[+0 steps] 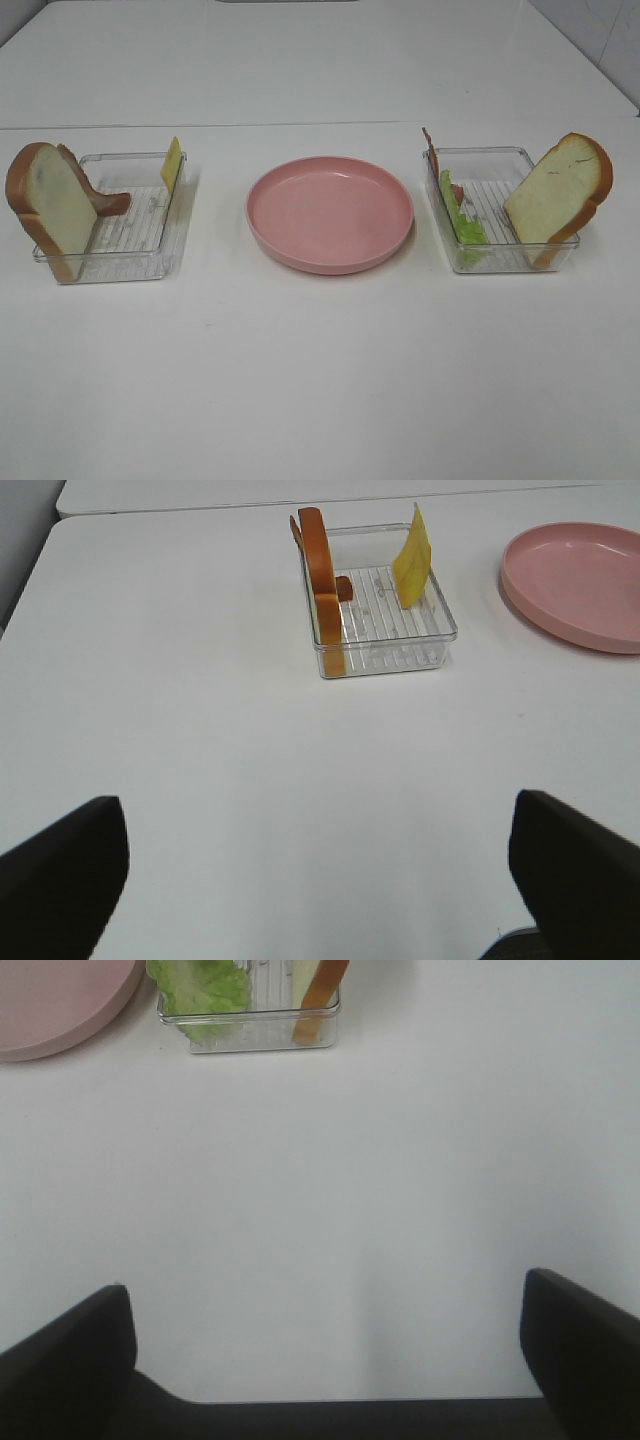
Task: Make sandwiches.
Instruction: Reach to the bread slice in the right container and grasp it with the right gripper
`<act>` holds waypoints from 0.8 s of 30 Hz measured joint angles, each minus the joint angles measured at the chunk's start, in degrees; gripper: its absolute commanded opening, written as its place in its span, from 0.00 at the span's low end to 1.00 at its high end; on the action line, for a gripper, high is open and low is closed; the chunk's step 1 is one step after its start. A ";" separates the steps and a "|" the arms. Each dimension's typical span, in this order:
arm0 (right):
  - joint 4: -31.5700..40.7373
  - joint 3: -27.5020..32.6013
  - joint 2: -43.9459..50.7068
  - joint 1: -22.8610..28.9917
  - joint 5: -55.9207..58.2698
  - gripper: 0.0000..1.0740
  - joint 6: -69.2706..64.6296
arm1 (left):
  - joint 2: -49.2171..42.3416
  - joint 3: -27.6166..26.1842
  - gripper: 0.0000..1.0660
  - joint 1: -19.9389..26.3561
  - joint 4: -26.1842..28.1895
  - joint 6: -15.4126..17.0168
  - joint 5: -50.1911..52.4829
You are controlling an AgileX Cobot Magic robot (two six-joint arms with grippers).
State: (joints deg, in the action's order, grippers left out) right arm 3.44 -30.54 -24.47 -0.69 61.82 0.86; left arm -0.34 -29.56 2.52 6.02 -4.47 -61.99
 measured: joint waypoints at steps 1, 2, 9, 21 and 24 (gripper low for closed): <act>0.97 -3.04 -7.05 0.00 -0.57 0.92 0.00 | 0.00 0.00 0.92 0.00 0.00 0.00 0.00; 1.49 -4.93 -11.06 0.00 -0.69 0.92 0.00 | 0.00 0.00 0.92 0.00 0.00 0.00 0.00; 3.15 -15.36 -32.26 0.00 -0.86 0.92 0.17 | 0.00 0.00 0.92 0.00 0.00 0.00 0.00; 4.13 -36.27 -60.39 0.00 0.69 0.92 2.06 | 0.00 0.00 0.92 0.00 0.00 0.00 0.00; 4.13 -42.28 -64.86 -0.06 1.89 0.92 2.29 | 0.00 0.00 0.92 0.00 0.00 0.00 0.00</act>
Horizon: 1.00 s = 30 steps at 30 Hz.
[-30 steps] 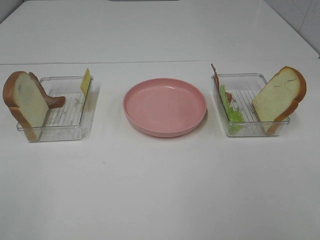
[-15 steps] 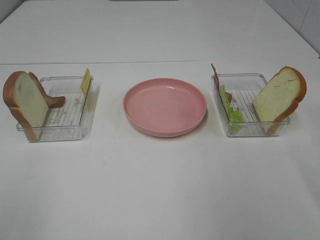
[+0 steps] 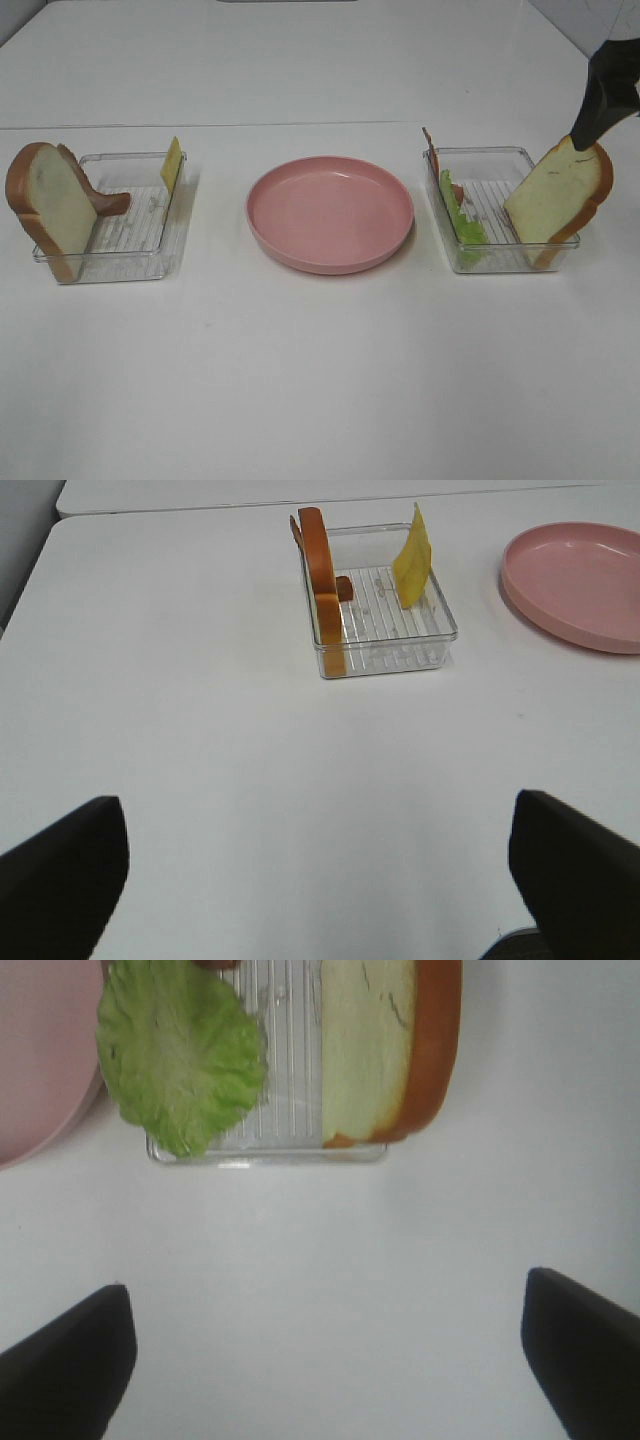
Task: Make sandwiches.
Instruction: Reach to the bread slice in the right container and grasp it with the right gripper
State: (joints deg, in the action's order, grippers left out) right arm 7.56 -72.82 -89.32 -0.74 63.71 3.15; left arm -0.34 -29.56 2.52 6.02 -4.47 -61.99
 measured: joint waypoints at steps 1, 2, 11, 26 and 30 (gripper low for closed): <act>0.00 0.00 0.00 0.00 0.00 0.92 0.00 | 0.00 0.00 0.92 0.00 0.00 0.00 0.00; -0.06 -3.78 -2.52 0.00 1.03 0.92 0.34 | 0.00 0.00 0.92 0.00 0.00 0.00 0.00; -0.46 -19.54 -14.04 -0.06 5.84 0.92 0.86 | 0.00 0.00 0.92 0.00 0.00 0.00 0.00; 3.09 -24.52 -24.58 -7.85 6.19 0.92 3.84 | 0.00 0.00 0.92 0.00 0.00 0.00 0.00; 3.04 -24.52 -25.67 -8.14 6.42 0.92 4.53 | 0.00 0.00 0.92 0.00 0.00 0.00 0.00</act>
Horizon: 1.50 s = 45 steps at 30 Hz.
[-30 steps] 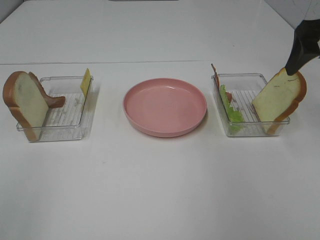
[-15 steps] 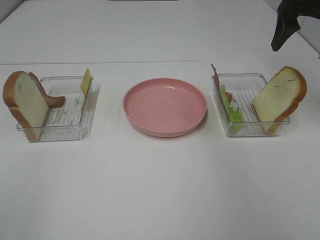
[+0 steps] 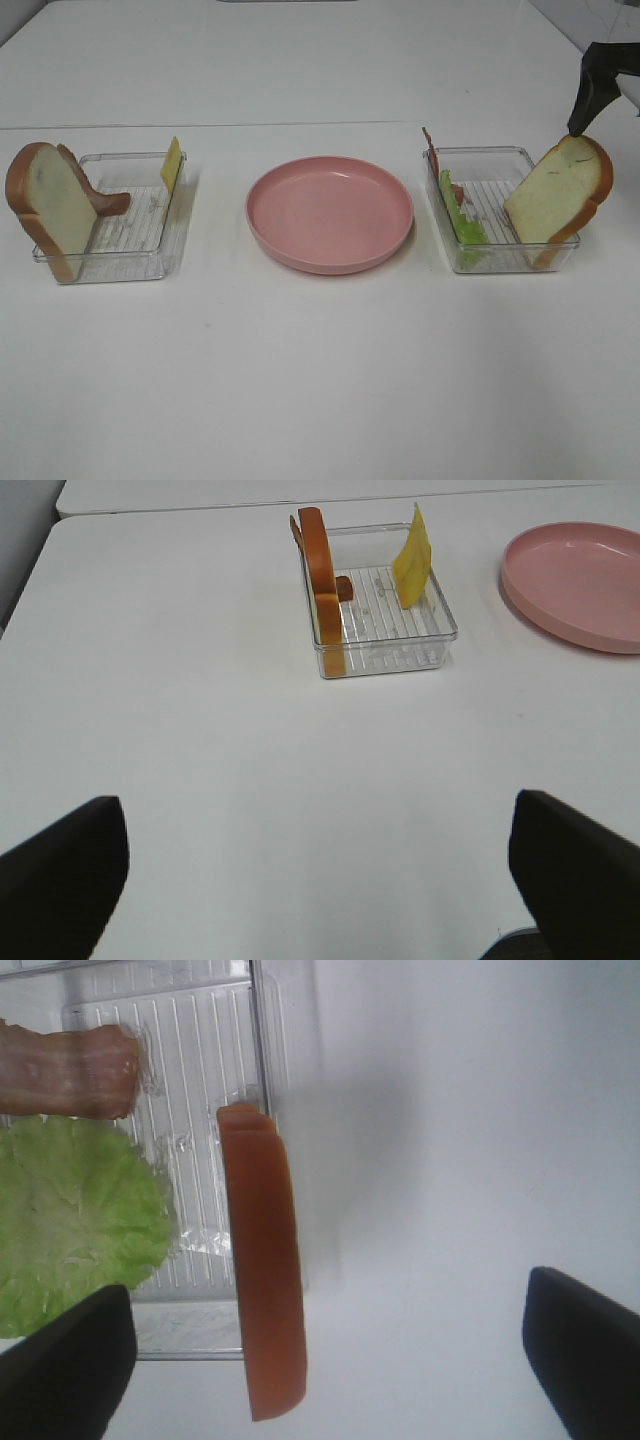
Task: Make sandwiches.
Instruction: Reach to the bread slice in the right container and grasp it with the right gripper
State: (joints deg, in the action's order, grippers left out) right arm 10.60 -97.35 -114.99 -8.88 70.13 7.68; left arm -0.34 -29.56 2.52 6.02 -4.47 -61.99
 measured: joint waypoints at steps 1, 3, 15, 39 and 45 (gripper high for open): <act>0.00 0.00 -0.46 0.00 0.00 0.92 0.29 | 0.00 0.00 0.92 0.00 0.00 0.00 0.00; 0.29 0.00 -1.15 0.00 0.00 0.92 0.69 | 0.00 0.00 0.92 0.00 0.00 0.00 0.00; 6.36 0.00 -6.82 0.00 0.06 0.86 2.18 | 0.00 0.00 0.92 0.00 0.00 0.00 0.00; 7.33 0.00 -7.91 0.00 0.06 0.15 2.29 | 0.00 0.00 0.92 0.00 0.00 0.00 0.00; 7.33 0.00 -7.91 0.00 0.06 0.08 2.18 | 0.00 0.00 0.92 0.00 0.00 0.00 0.00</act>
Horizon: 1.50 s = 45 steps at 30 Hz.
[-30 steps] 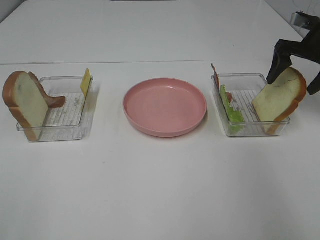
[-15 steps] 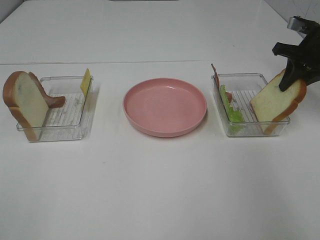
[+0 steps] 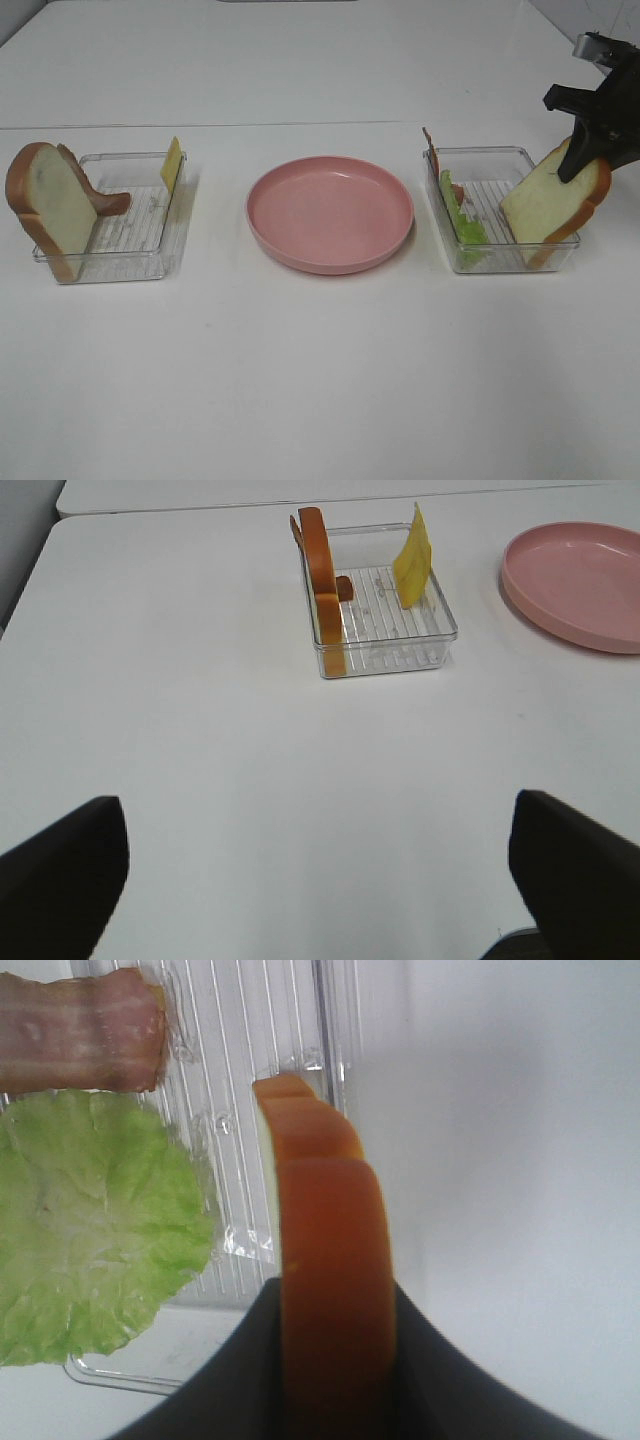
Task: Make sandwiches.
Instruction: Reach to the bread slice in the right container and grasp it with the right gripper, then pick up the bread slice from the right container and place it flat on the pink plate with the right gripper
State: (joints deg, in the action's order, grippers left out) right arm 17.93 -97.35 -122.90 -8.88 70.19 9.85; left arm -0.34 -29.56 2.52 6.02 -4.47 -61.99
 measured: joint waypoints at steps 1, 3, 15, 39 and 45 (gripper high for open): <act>0.00 0.00 0.00 0.00 0.00 0.00 -0.34 | 0.00 0.00 0.92 0.00 0.00 0.00 0.00; 0.00 0.00 0.00 0.00 0.00 0.00 -0.52 | 0.00 0.00 0.92 0.00 0.00 0.00 0.00; 0.74 0.00 0.34 0.00 0.00 0.00 -2.58 | 0.00 0.00 0.92 0.00 0.00 0.00 0.00; 17.30 8.94 29.91 0.00 0.17 0.00 -1.15 | 0.00 0.00 0.92 0.00 0.00 0.00 0.00; 22.46 9.00 28.88 2.92 -0.63 0.00 -0.46 | 0.00 0.00 0.92 0.00 0.00 0.00 0.00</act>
State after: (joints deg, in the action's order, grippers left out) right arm 40.39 -88.35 -94.02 -5.96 69.56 9.40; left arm -0.34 -29.56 2.52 6.02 -4.47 -61.99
